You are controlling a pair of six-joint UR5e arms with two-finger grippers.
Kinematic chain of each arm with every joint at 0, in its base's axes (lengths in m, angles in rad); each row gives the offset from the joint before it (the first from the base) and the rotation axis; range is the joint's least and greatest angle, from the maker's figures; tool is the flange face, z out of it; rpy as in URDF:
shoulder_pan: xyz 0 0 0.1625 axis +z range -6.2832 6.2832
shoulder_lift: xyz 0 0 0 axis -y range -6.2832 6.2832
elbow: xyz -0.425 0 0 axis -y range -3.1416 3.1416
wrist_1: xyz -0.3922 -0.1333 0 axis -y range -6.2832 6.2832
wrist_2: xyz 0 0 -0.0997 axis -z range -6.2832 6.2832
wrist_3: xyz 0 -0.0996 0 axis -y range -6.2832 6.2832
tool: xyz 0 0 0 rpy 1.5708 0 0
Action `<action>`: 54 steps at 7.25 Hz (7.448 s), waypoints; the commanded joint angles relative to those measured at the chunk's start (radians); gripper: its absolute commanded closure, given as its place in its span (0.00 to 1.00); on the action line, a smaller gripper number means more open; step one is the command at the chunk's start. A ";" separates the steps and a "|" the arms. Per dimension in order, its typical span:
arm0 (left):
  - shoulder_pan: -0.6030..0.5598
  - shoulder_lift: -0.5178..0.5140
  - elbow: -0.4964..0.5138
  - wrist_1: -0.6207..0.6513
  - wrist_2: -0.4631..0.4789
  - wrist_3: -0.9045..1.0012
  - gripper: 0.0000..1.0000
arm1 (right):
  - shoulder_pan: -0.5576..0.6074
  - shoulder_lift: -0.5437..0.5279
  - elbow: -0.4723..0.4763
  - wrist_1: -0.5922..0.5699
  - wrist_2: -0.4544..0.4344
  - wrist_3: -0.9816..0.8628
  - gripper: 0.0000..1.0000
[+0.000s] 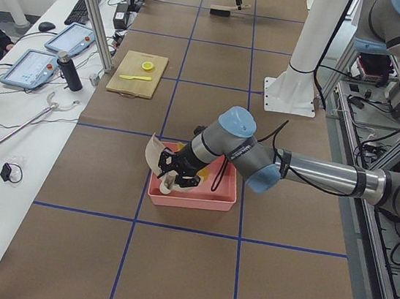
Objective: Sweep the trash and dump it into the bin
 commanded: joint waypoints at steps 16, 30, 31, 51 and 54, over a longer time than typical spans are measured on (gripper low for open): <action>0.730 -0.632 0.181 0.271 -0.074 -0.976 1.00 | 0.280 0.214 -0.177 -0.007 -0.172 -0.113 0.00; 0.799 -0.800 0.367 0.298 -0.040 -0.969 0.87 | 0.266 0.265 -0.167 0.044 -0.190 -0.113 0.00; 0.797 -0.800 0.355 0.300 -0.040 -0.966 0.87 | 0.266 0.265 -0.168 0.044 -0.192 -0.113 0.00; -0.032 -0.315 0.181 0.548 -0.276 -1.136 0.02 | 0.255 0.267 -0.168 0.046 -0.188 -0.124 0.00; -0.144 -0.298 0.310 0.618 -0.365 -1.130 0.02 | 0.255 0.267 -0.168 0.046 -0.188 -0.124 0.00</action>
